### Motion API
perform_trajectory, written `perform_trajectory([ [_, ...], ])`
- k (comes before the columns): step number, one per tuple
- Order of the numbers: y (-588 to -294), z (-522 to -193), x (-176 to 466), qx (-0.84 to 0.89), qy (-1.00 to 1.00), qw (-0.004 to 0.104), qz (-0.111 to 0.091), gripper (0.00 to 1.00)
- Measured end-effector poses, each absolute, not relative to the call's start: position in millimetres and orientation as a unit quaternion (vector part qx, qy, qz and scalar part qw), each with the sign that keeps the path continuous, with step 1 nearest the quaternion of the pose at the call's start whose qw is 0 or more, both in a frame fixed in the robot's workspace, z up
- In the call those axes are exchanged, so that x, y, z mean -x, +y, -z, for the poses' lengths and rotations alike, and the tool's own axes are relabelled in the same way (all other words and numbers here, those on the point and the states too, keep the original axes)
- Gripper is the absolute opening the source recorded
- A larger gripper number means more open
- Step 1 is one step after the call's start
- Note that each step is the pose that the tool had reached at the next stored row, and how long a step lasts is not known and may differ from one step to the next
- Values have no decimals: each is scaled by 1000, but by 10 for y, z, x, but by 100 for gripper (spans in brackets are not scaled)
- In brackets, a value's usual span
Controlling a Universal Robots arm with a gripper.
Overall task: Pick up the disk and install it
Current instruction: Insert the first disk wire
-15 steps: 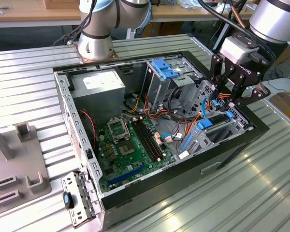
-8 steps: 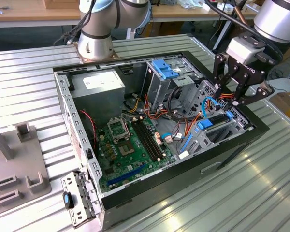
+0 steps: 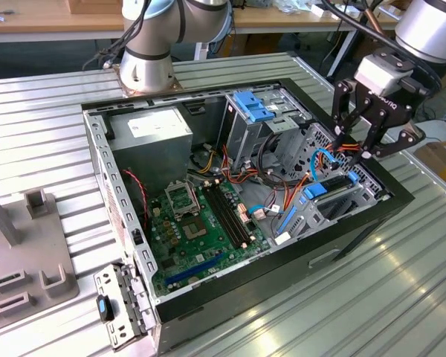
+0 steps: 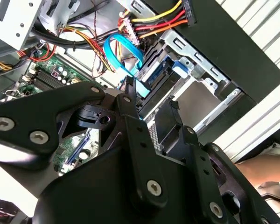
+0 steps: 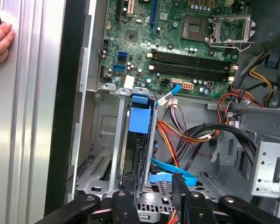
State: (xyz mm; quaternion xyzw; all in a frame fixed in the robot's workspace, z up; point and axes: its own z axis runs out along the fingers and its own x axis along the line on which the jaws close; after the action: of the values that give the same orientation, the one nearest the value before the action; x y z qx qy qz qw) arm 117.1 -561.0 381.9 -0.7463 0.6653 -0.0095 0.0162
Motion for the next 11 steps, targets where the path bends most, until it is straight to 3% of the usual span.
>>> perform_trajectory([
  [11,-5576,-3804,-1347,795,607,17,8,44],
])
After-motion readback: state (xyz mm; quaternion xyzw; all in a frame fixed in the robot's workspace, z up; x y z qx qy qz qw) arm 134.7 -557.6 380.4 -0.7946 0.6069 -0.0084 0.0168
